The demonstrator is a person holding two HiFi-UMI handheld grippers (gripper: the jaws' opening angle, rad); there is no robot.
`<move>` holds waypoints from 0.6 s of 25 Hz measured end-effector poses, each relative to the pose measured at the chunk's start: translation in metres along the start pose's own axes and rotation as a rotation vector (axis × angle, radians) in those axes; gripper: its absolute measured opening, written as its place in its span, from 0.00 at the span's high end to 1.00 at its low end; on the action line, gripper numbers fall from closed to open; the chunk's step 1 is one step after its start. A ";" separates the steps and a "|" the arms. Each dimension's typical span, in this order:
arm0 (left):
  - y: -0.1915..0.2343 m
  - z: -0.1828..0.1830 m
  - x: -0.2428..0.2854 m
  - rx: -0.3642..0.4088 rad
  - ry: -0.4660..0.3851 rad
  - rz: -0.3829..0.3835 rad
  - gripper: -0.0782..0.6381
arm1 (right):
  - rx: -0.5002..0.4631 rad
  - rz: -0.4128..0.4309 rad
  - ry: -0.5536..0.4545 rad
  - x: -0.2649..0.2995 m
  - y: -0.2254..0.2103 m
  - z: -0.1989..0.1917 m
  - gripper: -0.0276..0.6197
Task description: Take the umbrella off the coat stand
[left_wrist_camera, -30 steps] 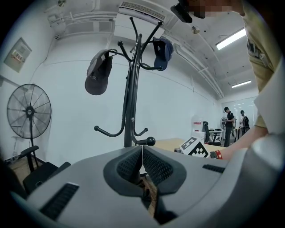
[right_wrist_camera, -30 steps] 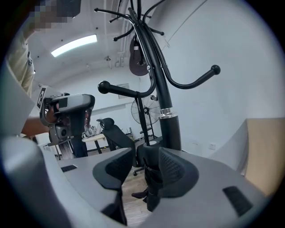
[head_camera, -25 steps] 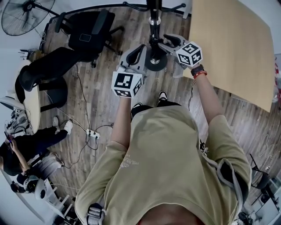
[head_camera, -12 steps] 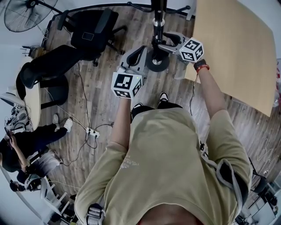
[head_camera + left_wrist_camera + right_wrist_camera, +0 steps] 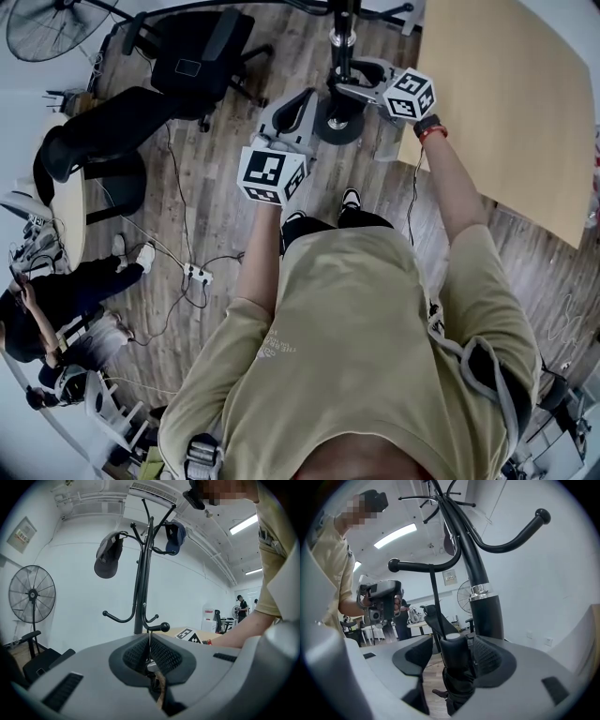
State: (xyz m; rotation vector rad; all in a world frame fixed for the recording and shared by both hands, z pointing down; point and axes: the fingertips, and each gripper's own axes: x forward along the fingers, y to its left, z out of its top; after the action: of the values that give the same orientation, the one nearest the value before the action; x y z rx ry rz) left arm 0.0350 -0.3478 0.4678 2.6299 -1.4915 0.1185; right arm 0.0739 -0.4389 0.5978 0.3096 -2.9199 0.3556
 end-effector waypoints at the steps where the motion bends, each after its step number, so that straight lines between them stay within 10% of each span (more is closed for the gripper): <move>1: -0.001 0.000 0.000 0.001 -0.001 -0.001 0.86 | 0.004 0.004 -0.004 0.000 0.001 0.001 0.54; 15: 0.003 0.001 -0.007 -0.014 -0.003 -0.003 0.86 | 0.024 -0.079 -0.013 -0.009 0.000 0.010 0.66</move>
State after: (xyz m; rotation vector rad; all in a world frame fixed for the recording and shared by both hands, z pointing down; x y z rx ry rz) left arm 0.0286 -0.3439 0.4659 2.6230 -1.4832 0.1042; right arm 0.0814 -0.4391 0.5865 0.4307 -2.9076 0.3779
